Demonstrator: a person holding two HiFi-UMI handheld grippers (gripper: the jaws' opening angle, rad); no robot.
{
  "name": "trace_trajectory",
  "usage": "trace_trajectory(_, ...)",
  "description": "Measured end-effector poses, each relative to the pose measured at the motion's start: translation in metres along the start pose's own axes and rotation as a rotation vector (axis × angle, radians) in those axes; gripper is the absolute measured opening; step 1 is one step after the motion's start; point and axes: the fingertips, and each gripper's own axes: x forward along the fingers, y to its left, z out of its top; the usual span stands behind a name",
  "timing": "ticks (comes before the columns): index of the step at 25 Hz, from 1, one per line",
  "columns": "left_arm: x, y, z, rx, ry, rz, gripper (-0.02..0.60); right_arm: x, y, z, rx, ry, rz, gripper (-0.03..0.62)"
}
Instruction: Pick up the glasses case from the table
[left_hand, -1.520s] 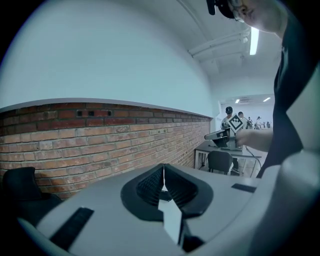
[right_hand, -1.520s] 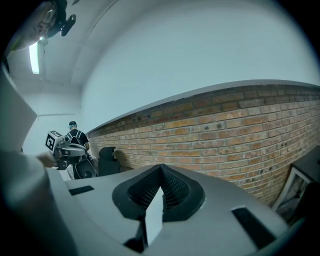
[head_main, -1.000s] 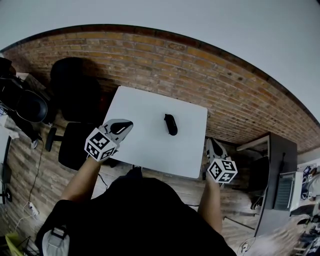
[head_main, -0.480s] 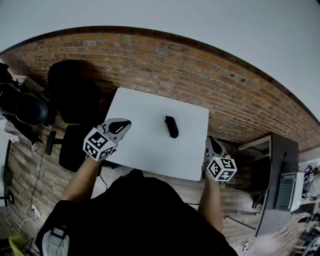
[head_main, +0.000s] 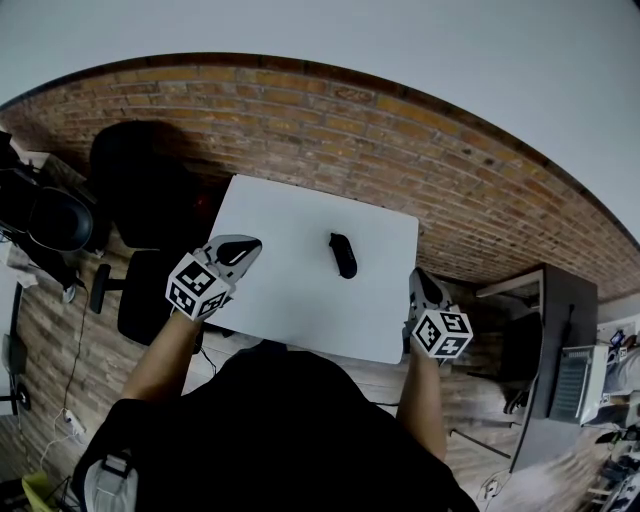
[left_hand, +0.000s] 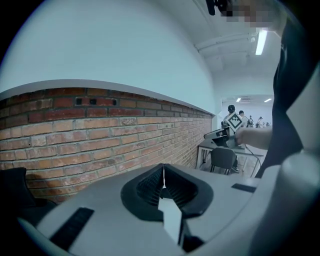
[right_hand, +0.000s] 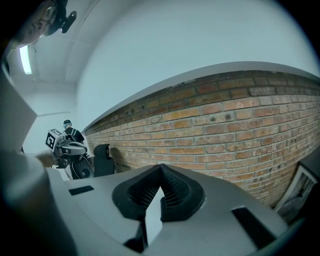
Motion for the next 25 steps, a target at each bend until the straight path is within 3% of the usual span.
trace_trajectory(25,0.019,0.044,-0.002,-0.016,0.001,-0.006,0.012,0.04,-0.002,0.012,0.003,0.026,-0.015,0.015)
